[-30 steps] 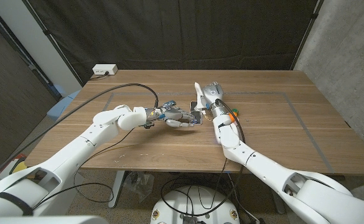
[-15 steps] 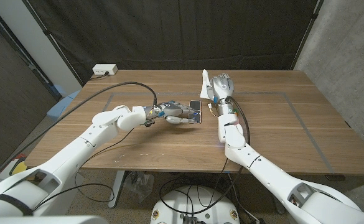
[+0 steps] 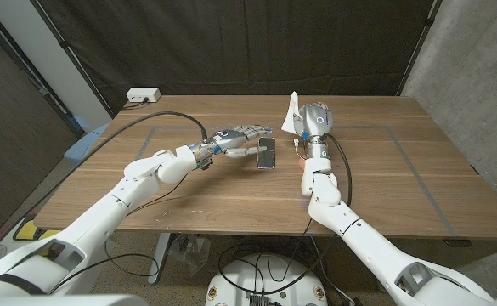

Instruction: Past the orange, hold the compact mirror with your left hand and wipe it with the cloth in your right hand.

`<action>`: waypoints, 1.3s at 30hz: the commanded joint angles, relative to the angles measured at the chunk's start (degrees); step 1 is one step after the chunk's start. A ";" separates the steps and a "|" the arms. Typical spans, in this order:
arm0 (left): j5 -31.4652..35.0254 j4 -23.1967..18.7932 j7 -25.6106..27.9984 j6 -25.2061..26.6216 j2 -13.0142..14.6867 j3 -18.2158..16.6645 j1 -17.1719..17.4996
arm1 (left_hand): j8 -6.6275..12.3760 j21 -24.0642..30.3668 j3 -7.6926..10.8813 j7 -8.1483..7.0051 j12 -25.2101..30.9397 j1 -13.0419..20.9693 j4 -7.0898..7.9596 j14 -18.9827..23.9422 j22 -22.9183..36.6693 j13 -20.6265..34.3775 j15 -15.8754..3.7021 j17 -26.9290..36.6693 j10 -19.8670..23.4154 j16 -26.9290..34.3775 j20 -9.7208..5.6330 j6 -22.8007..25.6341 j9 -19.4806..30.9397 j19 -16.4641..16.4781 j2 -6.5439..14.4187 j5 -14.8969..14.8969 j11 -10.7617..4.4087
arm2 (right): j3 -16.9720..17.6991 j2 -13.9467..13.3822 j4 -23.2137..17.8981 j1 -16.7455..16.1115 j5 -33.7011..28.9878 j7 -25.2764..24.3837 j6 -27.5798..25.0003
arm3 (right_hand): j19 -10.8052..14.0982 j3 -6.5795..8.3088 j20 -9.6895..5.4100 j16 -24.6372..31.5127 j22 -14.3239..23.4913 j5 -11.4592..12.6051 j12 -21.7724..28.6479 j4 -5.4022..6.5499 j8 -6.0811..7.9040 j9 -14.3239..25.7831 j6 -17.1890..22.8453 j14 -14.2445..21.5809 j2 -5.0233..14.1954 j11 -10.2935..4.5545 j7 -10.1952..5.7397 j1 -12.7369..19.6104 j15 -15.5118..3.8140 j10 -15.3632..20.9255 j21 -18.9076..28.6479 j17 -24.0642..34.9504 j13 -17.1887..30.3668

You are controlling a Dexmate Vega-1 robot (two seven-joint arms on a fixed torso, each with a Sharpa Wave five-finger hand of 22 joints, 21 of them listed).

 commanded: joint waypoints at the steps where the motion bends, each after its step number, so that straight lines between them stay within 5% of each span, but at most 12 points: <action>1: -11.74 4.80 3.08 -2.97 -2.88 -3.91 1.39 | 0.30 0.05 0.00 -0.01 0.41 0.51 -0.25 -0.56 0.10 0.06 -2.63 0.15 -0.58 0.19 -0.30 -0.53 0.10 -7.17 4.50 0.01 -0.16 | 4.44 1.50 -3.92 -3.41 5.78 -0.37 0.43 | 0.10 -0.13 -2.33 -0.08 0.07 0.26 -0.10 0.18 -0.27 0.27 3.35 0.64 -0.23 0.04 -2.72 0.26 -9.82 0.37 0.31 -0.11 0.21; 19: -23.71 9.02 0.31 -6.58 -6.17 -8.92 3.35 | 0.80 0.09 0.50 0.01 0.73 1.74 -0.96 -0.64 -0.07 0.01 -3.30 -0.02 -0.62 0.35 -0.31 -0.37 0.06 -6.78 4.33 0.02 -0.19 | 8.13 2.75 -8.56 -6.94 8.78 2.70 -5.64 | -0.09 -0.16 -1.48 -0.29 0.15 0.16 -0.84 0.82 -1.19 0.46 1.96 0.25 0.24 0.08 -2.15 -0.50 -9.48 -0.81 0.59 -0.15 0.22; 39: -44.64 10.17 -14.65 -2.99 -11.45 -15.09 5.89 | 1.50 0.21 1.45 0.11 1.12 3.56 -1.75 -0.52 -0.30 -0.07 -3.79 -0.28 -0.12 0.48 -0.32 0.98 -0.02 -5.92 4.30 0.10 0.20 | 11.19 4.83 -12.28 -10.22 10.40 3.84 -14.13 | -0.22 0.06 -0.87 -0.31 0.26 -0.13 -1.40 1.32 -1.76 0.72 0.40 -0.16 0.83 0.91 -0.58 -1.20 -9.23 -1.80 1.02 -0.10 0.27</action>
